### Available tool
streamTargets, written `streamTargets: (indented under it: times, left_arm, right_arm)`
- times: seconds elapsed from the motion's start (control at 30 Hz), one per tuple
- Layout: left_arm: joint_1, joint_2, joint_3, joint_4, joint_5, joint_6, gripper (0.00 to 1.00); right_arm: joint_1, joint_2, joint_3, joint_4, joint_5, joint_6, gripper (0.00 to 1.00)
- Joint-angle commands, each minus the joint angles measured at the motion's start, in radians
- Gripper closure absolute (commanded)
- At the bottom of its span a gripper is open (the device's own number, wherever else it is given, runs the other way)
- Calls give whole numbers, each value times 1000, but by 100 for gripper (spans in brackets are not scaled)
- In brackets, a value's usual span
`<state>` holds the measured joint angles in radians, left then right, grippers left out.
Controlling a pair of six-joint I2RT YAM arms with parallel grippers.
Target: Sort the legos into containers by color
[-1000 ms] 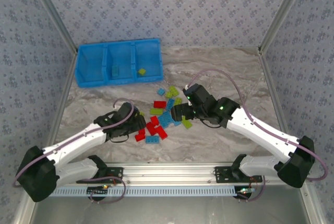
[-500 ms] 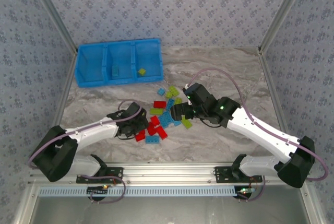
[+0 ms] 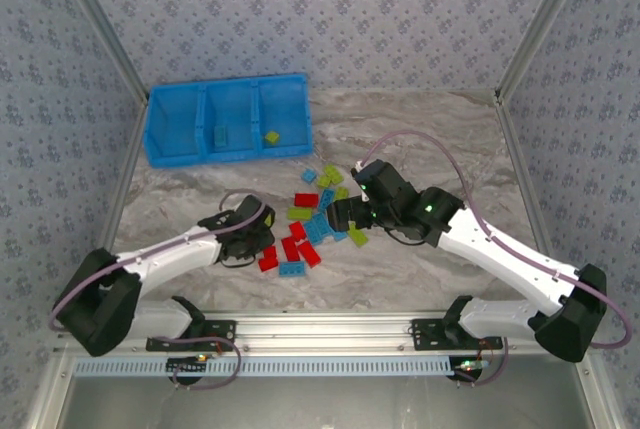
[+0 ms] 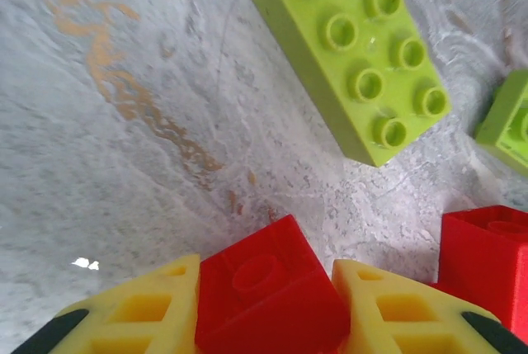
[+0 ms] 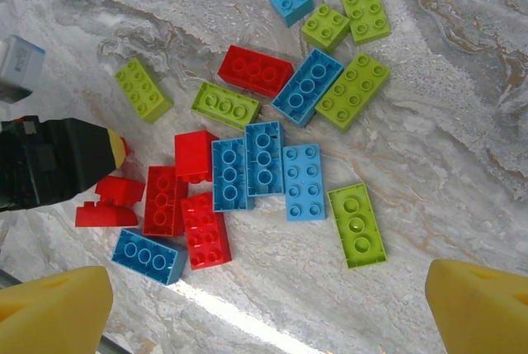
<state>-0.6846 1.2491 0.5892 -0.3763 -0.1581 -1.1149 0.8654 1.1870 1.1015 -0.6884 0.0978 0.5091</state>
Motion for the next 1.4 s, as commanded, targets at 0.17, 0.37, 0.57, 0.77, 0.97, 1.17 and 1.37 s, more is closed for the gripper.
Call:
streamTargets:
  times: [0.17,0.37,0.57,0.77,0.97,1.17,1.37]
  left_arm:
    - [171,-165,223,-148,-277,234,74]
    - [476,-26,411,-16,-274,357,74]
    - [648,281,652,34,-210,359,72]
    - [780,593,898,16,-27,354,71]
    - [843,771,1040,-13,113,377,57]
    - [841,687,966,24,156,325,42]
    - [788,450,845,-14,166,325,39]
  right_arm:
    - [24,-40,12,12,21,9,0]
    - [26,-40,14,1,30,16,0]
    - [27,-42,45,-42,32,12,0]
    - [35,-58,70,-80,45,20,0]
    - [46,-121,27,-90,75,47,0]
    - [44,-138,17,-94,94,50,0]
    - [36,-108,2,-58,93,48,0]
